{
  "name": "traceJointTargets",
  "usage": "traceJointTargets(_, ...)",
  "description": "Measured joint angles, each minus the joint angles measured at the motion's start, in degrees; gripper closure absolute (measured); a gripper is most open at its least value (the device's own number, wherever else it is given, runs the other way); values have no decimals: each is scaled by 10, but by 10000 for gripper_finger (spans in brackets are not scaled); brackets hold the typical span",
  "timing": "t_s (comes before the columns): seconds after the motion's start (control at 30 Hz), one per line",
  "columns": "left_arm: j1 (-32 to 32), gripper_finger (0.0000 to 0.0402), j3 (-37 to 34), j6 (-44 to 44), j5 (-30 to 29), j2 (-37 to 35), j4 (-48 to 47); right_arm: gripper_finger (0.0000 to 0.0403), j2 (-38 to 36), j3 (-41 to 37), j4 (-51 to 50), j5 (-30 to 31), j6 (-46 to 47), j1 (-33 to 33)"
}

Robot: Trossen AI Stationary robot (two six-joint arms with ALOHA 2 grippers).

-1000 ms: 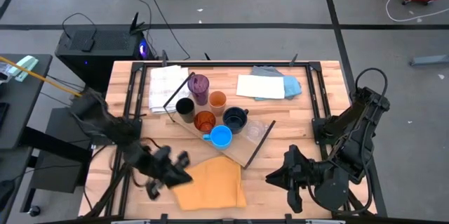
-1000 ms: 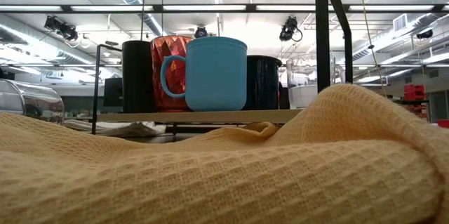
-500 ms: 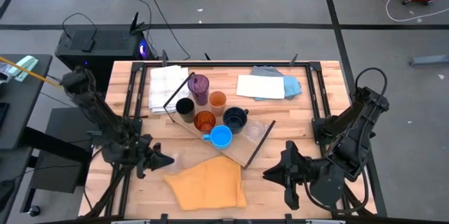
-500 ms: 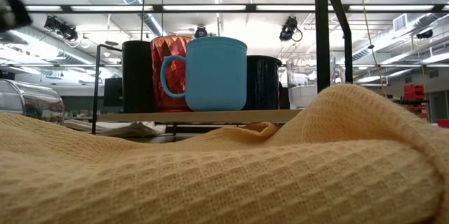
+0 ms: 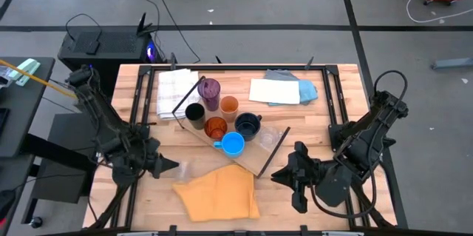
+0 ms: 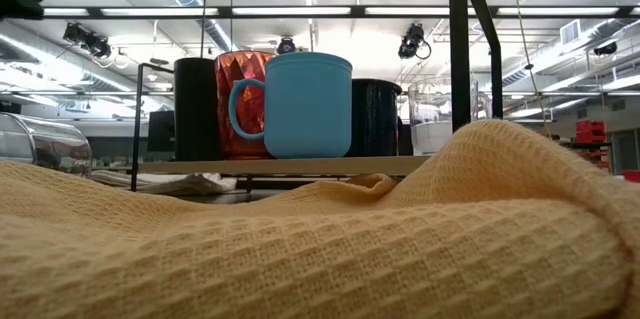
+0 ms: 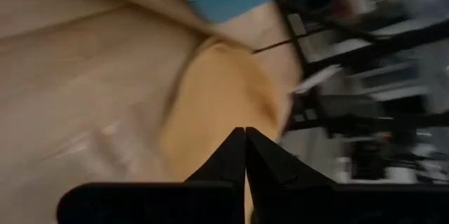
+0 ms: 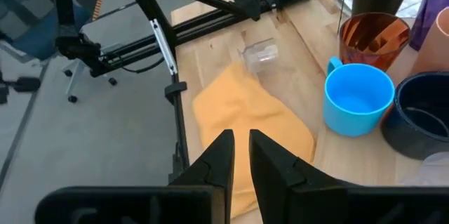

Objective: Stack small to large cups/mugs on shelf
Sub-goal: Put the transparent mug on the shelf

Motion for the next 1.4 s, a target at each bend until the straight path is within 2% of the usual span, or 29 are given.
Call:
traceJointTargets(0.1,0,381,78,-87,37,-1,-183,352,0,0,0,-9,-14,-6)
traceJointTargets(0.2,8,376,150,-152,63,5,-326,352,0,0,0,-18,-30,-10)
traceJointTargets(0.3,27,368,203,-175,105,8,-407,352,0,0,0,-23,-48,-14)
traceJointTargets(0.4,55,354,227,-187,163,10,-442,352,0,0,0,-23,-64,-14)
traceJointTargets(0.6,115,303,229,-221,305,21,-446,352,0,0,0,-23,-85,-14)
traceJointTargets(0.73,141,252,229,-224,359,36,-437,346,0,0,0,-28,-101,-14)
traceJointTargets(1.07,181,126,229,-203,366,66,-352,298,0,0,0,-33,-136,-14)
traceJointTargets(1.4,203,47,229,-117,368,124,-329,245,0,0,0,-33,-137,-17)
